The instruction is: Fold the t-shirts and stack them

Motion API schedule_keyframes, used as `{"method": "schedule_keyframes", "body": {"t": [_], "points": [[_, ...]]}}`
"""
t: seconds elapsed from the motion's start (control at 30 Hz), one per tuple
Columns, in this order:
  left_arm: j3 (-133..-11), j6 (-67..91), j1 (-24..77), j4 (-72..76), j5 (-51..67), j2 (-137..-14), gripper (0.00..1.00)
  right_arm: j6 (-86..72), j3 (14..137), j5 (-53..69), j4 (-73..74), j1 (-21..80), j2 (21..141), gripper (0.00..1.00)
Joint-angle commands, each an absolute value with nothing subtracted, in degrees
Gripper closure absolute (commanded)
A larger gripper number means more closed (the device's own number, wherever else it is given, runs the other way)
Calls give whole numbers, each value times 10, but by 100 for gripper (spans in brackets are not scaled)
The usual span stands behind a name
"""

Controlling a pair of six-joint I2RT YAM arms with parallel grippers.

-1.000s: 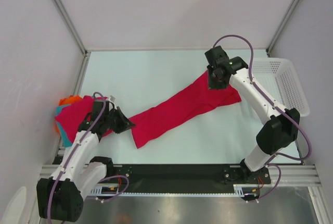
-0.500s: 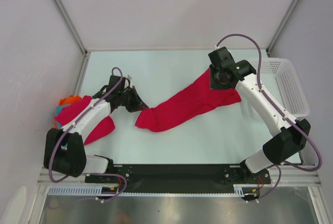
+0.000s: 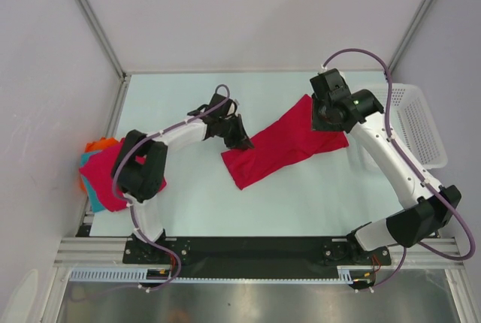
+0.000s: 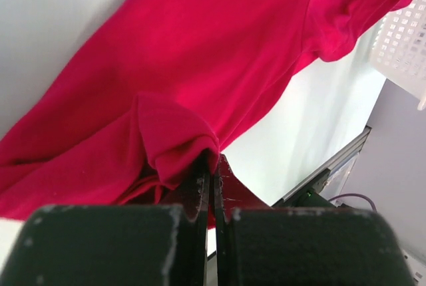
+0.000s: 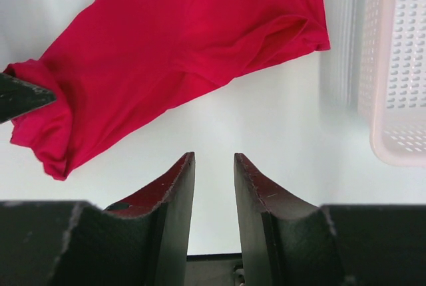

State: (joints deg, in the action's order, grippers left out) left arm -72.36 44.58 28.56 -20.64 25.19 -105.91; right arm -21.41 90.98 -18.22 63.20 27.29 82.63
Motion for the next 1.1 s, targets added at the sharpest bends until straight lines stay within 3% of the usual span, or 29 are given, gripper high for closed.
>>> {"method": "schedule_keyframes", "body": {"t": [0.0, 1.07], "points": [[-787, 460, 296, -187, 271, -1104, 100, -220, 912, -197, 645, 265, 802, 64], [-887, 481, 307, -190, 255, -1192, 100, -197, 906, -187, 647, 222, 799, 64]]}}
